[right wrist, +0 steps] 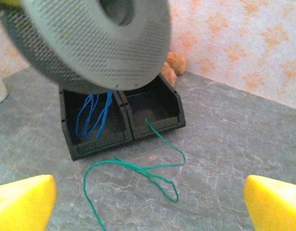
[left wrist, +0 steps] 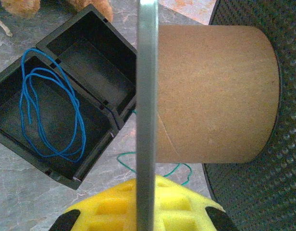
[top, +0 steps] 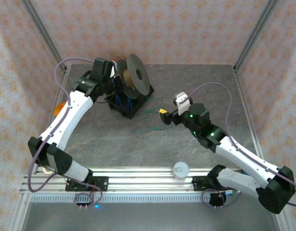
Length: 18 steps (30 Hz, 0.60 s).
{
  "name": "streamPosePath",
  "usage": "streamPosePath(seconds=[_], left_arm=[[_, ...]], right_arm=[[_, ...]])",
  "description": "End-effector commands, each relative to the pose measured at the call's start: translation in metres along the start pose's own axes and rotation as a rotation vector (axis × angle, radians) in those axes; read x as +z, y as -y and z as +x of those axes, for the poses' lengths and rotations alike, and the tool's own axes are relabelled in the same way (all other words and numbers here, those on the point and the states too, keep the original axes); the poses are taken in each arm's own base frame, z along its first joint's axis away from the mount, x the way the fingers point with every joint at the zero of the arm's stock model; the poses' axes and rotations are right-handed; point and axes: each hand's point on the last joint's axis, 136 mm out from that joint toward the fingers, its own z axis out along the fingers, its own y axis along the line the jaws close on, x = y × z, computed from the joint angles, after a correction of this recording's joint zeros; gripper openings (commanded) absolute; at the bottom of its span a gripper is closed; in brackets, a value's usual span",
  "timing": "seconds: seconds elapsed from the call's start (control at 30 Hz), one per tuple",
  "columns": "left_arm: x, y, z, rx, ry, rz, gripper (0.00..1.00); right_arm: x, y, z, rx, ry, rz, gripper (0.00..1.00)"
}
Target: Wrap the cables
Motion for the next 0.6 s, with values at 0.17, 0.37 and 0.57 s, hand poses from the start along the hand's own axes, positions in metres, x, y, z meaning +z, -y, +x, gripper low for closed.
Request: streamPosePath(seconds=[0.17,0.37,0.57], left_arm=[[-0.022,-0.01,-0.008,-0.005,0.104,-0.03,0.0],[-0.052,-0.038,0.004,0.0,0.147,-0.131,0.0],[-0.078,-0.057,0.014,0.014,0.157,-0.211,0.0]], right_arm=[[-0.002,-0.006,0.031,0.224,-0.22,-0.105,0.92],[-0.007,-0.013,0.035,0.292,-0.349,-0.242,0.78],[-0.007,-0.046,0.031,0.226,-0.377,-0.47,0.71]])
